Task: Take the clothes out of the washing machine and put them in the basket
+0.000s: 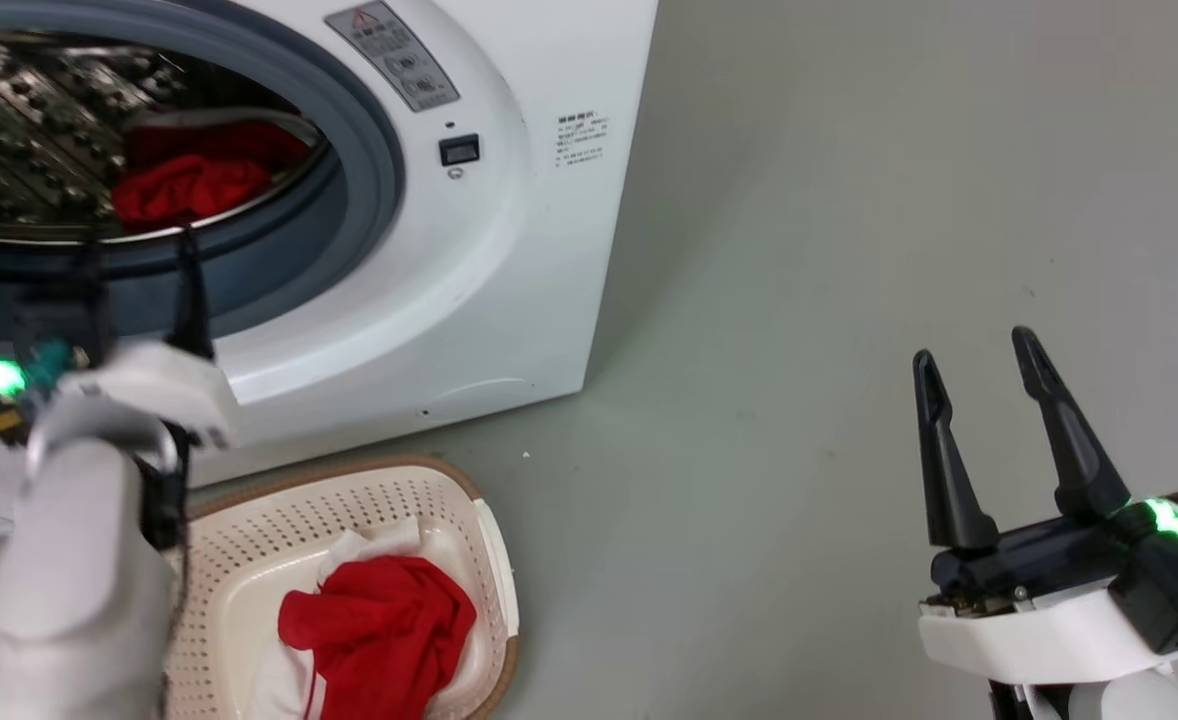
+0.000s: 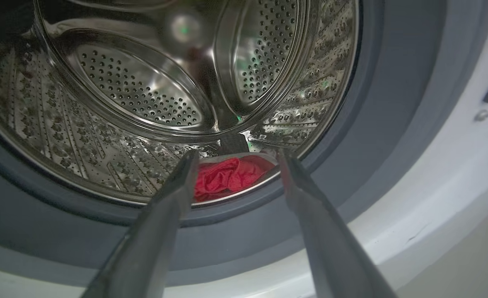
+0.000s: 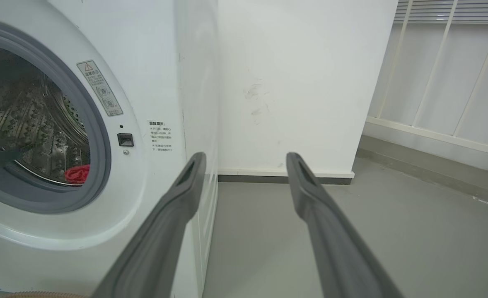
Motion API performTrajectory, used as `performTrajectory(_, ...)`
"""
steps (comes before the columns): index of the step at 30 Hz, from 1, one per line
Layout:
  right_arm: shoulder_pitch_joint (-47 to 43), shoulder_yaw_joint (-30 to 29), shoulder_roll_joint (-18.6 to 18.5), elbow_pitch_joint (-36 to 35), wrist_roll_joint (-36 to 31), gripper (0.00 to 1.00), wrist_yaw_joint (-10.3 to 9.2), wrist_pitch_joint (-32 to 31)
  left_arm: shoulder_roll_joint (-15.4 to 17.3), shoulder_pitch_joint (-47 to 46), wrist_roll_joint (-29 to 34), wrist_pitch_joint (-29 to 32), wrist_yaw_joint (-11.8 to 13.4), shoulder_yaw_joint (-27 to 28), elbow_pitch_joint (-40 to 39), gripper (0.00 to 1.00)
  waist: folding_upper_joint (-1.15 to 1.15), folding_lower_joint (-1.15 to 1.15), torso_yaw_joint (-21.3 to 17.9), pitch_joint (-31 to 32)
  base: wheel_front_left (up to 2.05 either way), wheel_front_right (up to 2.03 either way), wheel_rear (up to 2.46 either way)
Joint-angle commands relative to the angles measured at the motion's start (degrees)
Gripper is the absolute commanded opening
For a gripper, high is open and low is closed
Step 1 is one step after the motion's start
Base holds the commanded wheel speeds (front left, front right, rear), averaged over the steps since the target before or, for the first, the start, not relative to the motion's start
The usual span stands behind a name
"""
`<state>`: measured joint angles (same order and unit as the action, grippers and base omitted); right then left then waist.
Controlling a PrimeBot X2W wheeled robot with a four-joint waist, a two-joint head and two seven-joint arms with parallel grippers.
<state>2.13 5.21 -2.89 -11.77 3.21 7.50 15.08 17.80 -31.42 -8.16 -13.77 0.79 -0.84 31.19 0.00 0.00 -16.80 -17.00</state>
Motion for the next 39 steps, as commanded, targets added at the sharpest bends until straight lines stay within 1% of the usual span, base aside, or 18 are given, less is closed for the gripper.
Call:
performTrajectory(1,1.1,0.2,0.0,-0.4,0.4,1.00,-0.02,0.1,1.1,-2.5,0.5,1.0,-0.3,0.0,0.8,1.00,0.00,0.00,-1.3,-2.1,0.00,0.00,0.00)
performTrajectory(5,2.7,0.2,0.0,-1.0,1.5,1.00,-0.02,0.1,4.2,-10.0,0.2,5.3,-1.6,0.2,4.1,1.00,0.00,0.00,-2.6,-5.1,0.00,0.00,0.00)
performTrajectory(7,3.3,0.0,0.0,-1.3,2.2,1.00,-0.02,0.1,6.1,-13.9,0.5,8.2,-2.4,0.0,5.6,1.00,0.00,0.00,-3.1,-6.7,0.00,0.00,0.00)
performTrajectory(13,5.2,-0.2,0.0,-2.2,3.8,1.00,-0.02,0.1,10.3,-24.7,1.4,18.1,-5.4,-2.2,9.0,1.00,0.00,0.00,-4.2,-11.8,0.00,0.00,0.00)
performTrajectory(20,7.8,-0.1,0.0,-2.9,6.0,1.00,-0.02,0.1,13.2,-35.8,-0.3,30.7,-7.7,-4.9,13.6,1.00,0.00,0.00,-5.8,-17.5,0.00,0.00,0.00)
performTrajectory(27,9.8,0.1,0.0,-3.6,7.9,1.00,-0.02,0.1,15.7,-43.5,-2.6,40.8,-8.1,-8.8,15.6,1.00,0.00,0.00,-7.6,-21.5,0.00,0.00,0.00)
performTrajectory(30,10.1,0.0,0.0,-3.9,8.5,1.00,-0.02,0.1,16.2,-46.4,-4.7,46.3,-8.2,-11.0,16.6,1.00,0.00,0.00,-8.3,-22.9,0.00,0.00,0.00)
performTrajectory(36,11.0,-0.1,0.0,-4.3,9.6,1.00,-0.02,0.1,18.7,-52.8,-8.8,56.5,-8.2,-16.6,17.1,1.00,0.00,0.00,-9.5,-25.8,0.00,0.00,0.00)
performTrajectory(39,11.2,0.0,0.0,-4.6,10.2,1.00,-0.02,0.1,20.2,-56.4,-10.3,61.9,-8.2,-18.5,17.7,1.00,0.00,0.00,-10.2,-27.1,0.00,0.00,0.00)
